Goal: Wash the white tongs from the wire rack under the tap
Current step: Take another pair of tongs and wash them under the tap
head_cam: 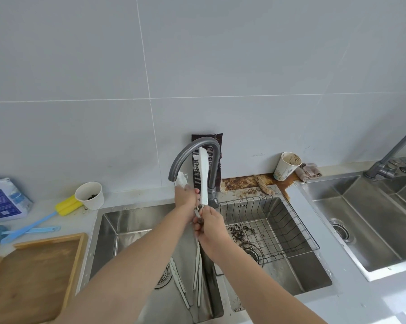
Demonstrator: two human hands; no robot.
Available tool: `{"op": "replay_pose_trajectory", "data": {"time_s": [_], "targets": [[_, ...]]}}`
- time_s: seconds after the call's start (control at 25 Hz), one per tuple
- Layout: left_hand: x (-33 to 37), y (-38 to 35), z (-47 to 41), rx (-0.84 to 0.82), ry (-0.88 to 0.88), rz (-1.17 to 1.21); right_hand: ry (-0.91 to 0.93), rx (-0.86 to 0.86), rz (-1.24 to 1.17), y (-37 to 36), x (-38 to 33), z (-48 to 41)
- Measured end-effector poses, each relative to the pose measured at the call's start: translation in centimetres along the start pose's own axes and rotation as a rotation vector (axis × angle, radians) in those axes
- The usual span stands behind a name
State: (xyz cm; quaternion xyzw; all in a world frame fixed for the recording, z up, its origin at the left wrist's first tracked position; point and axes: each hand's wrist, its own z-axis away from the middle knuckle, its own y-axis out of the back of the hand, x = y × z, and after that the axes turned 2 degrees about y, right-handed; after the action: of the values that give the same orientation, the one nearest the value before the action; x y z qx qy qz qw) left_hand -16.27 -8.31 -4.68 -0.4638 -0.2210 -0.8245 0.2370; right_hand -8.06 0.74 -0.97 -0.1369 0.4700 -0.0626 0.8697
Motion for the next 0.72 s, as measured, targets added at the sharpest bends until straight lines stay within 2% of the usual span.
{"op": "replay_pose_trajectory", "data": {"time_s": [0.2, 0.4, 0.56, 0.72], "targets": [[1.7, 2.4, -2.5, 0.093, 0.038, 0.09, -0.022, -0.066, -0.002, 0.2, 1.4, 1.3], [-0.4, -0.3, 0.3, -0.023, 0.004, 0.076, 0.007, -0.005, 0.018, 0.1, -0.4, -0.3], [0.8, 2.2, -2.0, 0.093, 0.101, 0.219, 0.042, -0.094, 0.114, 1.0, 1.8, 0.8], [0.6, 3.2, -2.3, 0.052, 0.113, 0.21, 0.108, -0.084, 0.107, 0.9, 1.6, 0.3]]}}
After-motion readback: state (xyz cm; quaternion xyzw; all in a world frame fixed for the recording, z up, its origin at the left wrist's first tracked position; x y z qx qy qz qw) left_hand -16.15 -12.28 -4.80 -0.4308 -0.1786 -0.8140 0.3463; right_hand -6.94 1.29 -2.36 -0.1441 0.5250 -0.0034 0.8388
